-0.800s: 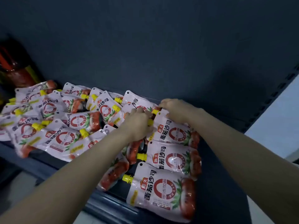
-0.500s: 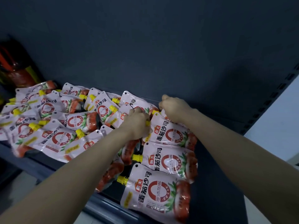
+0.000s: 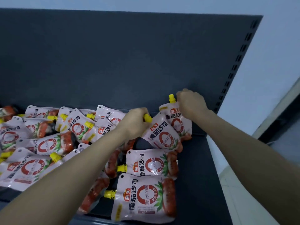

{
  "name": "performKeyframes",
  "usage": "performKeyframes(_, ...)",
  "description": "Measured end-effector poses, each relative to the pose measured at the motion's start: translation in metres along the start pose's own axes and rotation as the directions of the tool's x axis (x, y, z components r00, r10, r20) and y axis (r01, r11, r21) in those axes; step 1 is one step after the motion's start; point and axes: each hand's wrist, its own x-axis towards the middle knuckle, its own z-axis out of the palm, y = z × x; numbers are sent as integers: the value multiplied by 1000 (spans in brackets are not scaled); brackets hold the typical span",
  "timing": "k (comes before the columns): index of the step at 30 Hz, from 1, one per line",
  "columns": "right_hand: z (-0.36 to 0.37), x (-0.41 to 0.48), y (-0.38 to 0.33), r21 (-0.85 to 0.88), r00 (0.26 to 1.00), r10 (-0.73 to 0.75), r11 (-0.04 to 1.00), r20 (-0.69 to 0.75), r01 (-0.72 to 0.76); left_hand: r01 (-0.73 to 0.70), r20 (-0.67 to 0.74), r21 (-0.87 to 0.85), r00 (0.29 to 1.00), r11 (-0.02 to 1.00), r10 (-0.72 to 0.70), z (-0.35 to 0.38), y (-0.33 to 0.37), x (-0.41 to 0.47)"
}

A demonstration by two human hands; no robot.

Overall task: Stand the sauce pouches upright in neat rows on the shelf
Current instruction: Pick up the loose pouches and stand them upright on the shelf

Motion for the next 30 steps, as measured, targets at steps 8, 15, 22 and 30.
performKeyframes(8, -1, -21, 24, 62, 981, 193, 980, -33, -191, -163, 56, 4, 985, 987, 162, 1, 26, 4)
performKeyframes(15, -13, -40, 29, 88, 963, 264, 962, -48, -260, -265, 85, 39, 962, 964, 261, 7, 42, 7)
performKeyframes(22, -34, -59, 29, 77, 949, 305, 951, -86, -299, -326, 114, -4, 939, 945, 325, 19, 60, 4)
performKeyframes(30, -55, -79, 2, 174, 962, 231, 963, -145, -205, -291, 114, -52, 949, 955, 295, -8, 44, -9)
